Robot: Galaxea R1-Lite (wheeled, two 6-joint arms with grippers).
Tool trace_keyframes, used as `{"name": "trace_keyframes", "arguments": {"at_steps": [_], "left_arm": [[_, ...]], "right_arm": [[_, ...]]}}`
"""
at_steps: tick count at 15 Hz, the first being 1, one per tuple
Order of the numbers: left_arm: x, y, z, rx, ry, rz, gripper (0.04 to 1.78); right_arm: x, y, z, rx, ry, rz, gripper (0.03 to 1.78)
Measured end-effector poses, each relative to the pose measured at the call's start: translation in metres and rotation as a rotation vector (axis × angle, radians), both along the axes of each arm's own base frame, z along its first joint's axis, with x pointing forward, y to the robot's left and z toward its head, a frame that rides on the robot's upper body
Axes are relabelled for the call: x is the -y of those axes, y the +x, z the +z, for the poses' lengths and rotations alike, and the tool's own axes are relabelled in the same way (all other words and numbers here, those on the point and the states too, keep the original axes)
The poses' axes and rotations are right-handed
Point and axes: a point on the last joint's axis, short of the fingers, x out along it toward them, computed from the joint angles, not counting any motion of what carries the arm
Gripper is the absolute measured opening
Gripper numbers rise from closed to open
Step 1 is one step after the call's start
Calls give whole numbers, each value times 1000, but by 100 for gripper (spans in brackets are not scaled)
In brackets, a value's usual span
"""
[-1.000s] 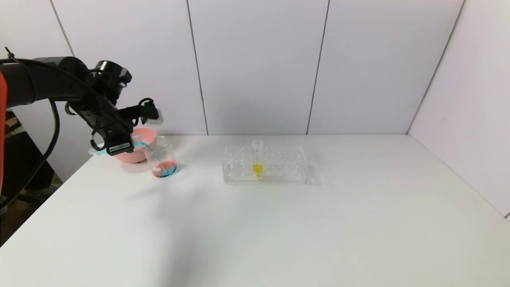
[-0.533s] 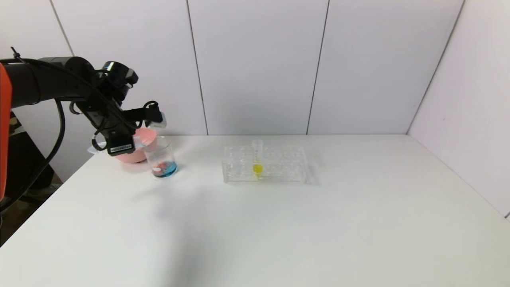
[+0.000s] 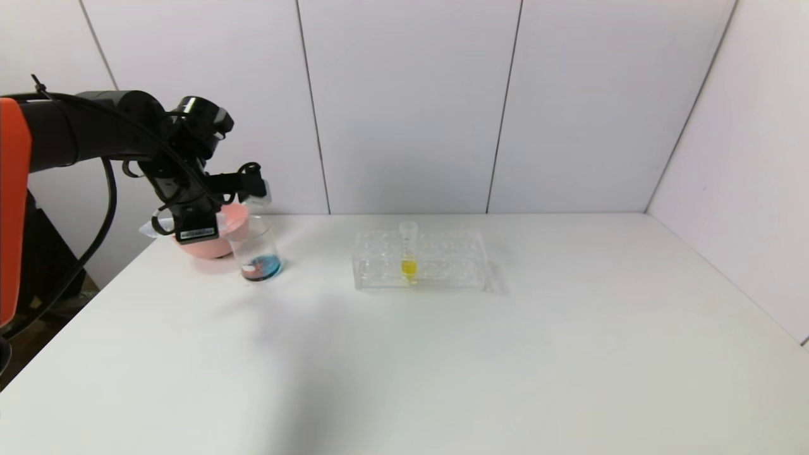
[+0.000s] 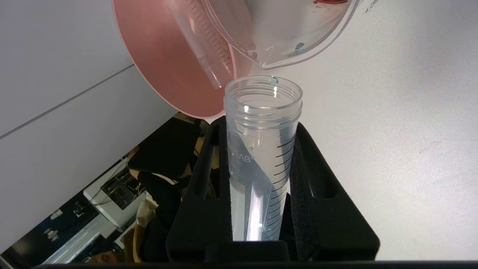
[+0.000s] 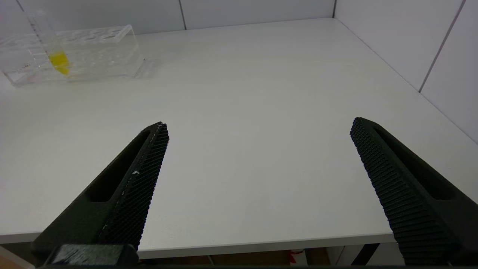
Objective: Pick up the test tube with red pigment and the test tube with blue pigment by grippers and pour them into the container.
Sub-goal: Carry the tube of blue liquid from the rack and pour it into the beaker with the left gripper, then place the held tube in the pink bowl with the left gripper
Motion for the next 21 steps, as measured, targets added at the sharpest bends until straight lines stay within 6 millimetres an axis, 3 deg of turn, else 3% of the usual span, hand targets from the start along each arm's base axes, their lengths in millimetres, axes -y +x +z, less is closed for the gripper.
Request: {"name": "trace_keyframes", "arguments": {"at_steps": [8, 11, 17, 21], "left_arm": [[3, 1, 5, 45, -51, -10, 45], [3, 5, 10, 158, -262, 25, 45], [-6, -5, 24, 294, -780, 230, 45], [-9, -7, 7, 515, -976, 350, 45]], "right_arm": [[0, 0, 0, 0, 0, 0, 177], [0, 0, 0, 0, 0, 0, 177], [0, 0, 0, 0, 0, 0, 177], [0, 0, 0, 0, 0, 0, 177]]}}
